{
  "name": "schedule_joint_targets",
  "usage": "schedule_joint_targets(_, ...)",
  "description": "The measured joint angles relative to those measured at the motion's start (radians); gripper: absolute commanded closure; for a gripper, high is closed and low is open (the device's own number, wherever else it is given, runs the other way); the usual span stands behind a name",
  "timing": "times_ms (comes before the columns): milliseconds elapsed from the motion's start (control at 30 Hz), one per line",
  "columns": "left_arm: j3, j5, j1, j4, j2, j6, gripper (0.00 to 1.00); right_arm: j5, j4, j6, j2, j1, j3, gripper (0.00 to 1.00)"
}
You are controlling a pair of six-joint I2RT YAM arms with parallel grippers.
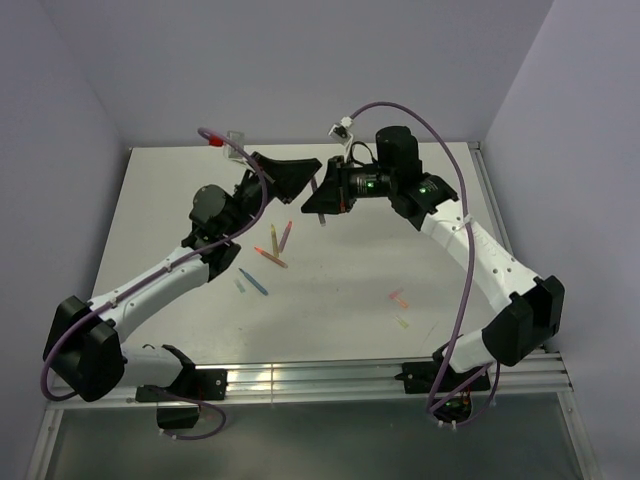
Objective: Insert the pens into the pen caps
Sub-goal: Press the pen cap onto the pen.
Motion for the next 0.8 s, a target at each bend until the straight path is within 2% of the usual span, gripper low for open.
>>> schedule_joint_targets(400,0.117,0.116,0.053,-0.143,0.029,-0.029,1.00,0.027,0.111,0.026,-0.025,-0.003,-0.037,0.98)
schedule_joint_targets(800,0.225,0.190,0.062,-0.223,0.087,-0.017,1.00,0.064,0.172,0.031,-0.062,-0.027,-0.078,0.72)
